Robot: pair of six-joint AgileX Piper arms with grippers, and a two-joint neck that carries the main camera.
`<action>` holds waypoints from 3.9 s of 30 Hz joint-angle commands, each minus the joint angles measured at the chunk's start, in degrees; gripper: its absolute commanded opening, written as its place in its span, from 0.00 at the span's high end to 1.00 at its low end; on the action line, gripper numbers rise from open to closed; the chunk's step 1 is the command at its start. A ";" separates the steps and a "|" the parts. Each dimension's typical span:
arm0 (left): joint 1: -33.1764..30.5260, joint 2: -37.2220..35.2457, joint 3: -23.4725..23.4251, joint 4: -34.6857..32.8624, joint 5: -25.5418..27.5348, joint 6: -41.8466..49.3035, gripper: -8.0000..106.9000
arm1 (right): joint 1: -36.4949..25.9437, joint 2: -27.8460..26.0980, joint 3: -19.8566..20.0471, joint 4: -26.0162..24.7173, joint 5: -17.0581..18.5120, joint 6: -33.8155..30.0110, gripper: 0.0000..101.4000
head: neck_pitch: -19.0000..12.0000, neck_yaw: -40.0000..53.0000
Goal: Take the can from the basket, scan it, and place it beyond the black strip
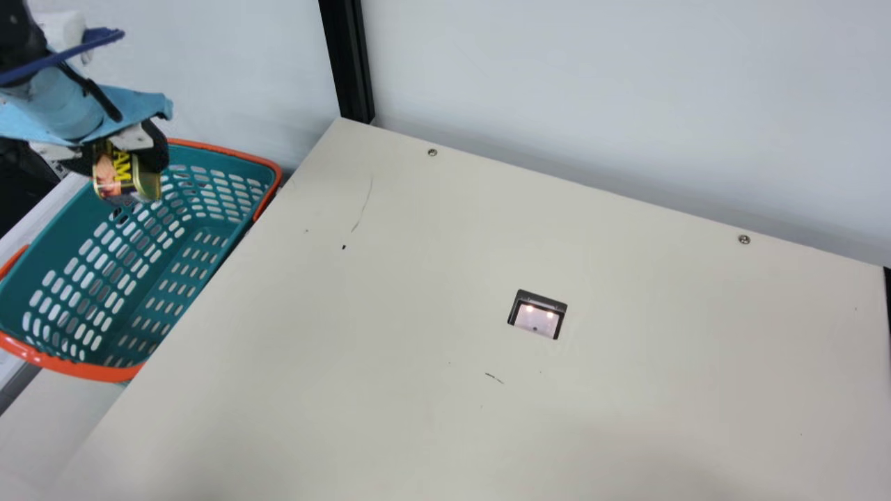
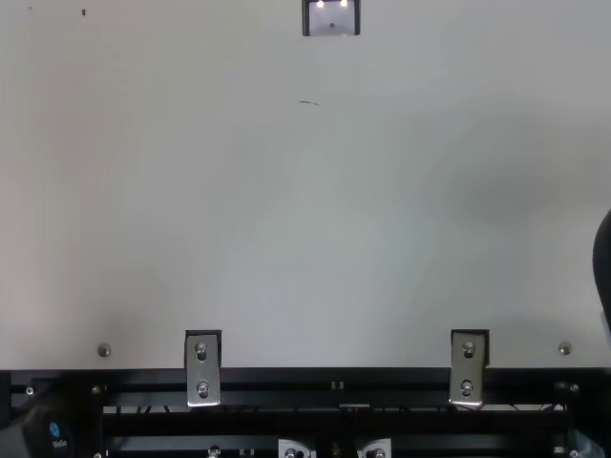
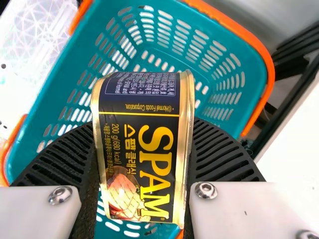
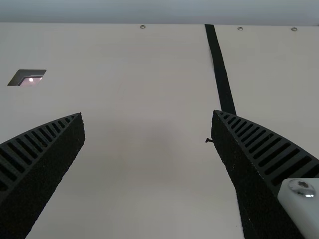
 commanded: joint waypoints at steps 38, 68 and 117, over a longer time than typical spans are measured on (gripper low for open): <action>-7.67 -10.71 9.97 -30.79 15.65 1.31 0.84 | 0.00 0.00 0.00 0.00 0.00 0.00 0.00 | -1.46 -0.03; -12.71 -14.17 24.37 -57.33 15.60 1.15 0.84 | 0.00 0.00 0.00 0.00 0.00 0.00 0.00 | -1.46 -0.03; -17.08 -18.27 30.34 -61.92 15.53 -5.52 0.84 | 0.00 0.00 0.00 0.00 0.00 0.00 0.00 | 0.93 -13.32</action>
